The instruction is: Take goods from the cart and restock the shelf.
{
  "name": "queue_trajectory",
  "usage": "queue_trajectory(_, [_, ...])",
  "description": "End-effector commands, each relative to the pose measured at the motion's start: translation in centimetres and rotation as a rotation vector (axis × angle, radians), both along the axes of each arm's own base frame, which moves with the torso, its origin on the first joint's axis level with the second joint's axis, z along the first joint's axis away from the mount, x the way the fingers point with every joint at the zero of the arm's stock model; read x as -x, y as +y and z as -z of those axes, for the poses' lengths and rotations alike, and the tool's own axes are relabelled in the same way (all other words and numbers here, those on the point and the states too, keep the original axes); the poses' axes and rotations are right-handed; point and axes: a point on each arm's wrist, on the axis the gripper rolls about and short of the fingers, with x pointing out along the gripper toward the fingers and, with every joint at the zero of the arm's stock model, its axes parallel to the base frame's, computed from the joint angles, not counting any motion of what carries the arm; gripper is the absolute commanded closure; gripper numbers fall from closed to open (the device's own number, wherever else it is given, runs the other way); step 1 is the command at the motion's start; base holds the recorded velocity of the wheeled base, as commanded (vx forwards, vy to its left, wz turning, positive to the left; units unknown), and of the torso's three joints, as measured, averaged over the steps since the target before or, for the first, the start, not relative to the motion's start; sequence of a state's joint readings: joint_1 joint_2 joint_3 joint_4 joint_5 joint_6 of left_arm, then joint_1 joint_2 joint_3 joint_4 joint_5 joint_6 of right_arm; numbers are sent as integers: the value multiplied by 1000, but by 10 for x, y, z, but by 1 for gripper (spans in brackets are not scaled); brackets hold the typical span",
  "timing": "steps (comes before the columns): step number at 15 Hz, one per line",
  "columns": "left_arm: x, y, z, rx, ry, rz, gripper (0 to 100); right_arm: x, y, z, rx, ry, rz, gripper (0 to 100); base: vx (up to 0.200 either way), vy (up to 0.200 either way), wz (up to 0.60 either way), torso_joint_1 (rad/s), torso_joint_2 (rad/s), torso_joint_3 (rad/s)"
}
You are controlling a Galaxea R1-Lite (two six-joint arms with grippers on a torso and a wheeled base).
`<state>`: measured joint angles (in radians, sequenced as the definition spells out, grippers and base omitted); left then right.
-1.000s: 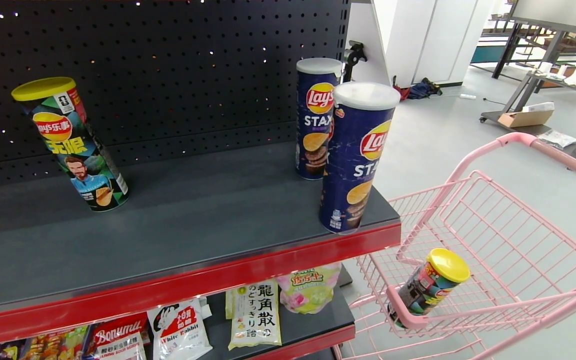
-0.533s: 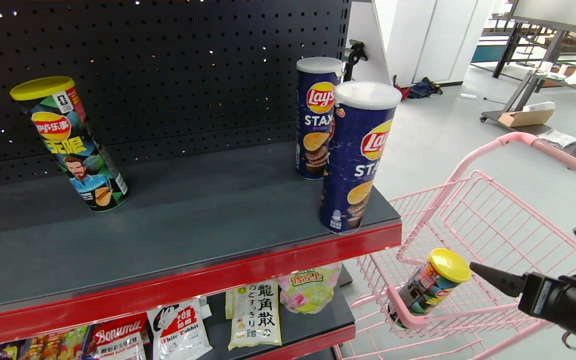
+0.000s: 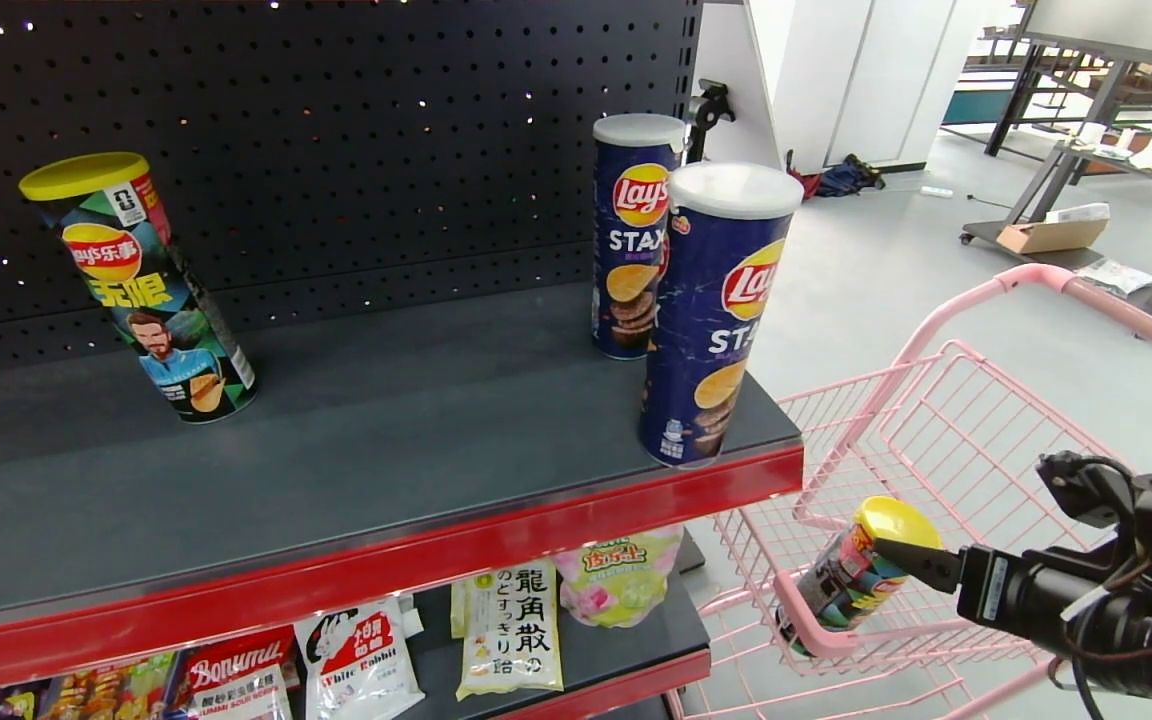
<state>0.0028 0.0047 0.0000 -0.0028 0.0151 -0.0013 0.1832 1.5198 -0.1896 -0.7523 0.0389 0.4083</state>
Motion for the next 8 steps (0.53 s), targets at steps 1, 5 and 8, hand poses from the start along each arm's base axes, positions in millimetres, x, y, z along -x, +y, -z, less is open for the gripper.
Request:
queue_trajectory(1, [0, 0, 0, 0, 0, -1, 0, -12, 4, 19, 19, 51, -1, 0, 0, 0, 0, 0, 0, 0])
queue_trajectory(5, [0, 0, 0, 0, 0, -1, 0, -17, 5, 29, 48, 75, 5, 0, 0, 0, 0, 0, 0, 0])
queue_trajectory(8, [0, 0, 0, 0, 0, -1, 0, -24, 6, 34, 55, 94, 4, 0, 0, 0, 0, 0, 0, 0])
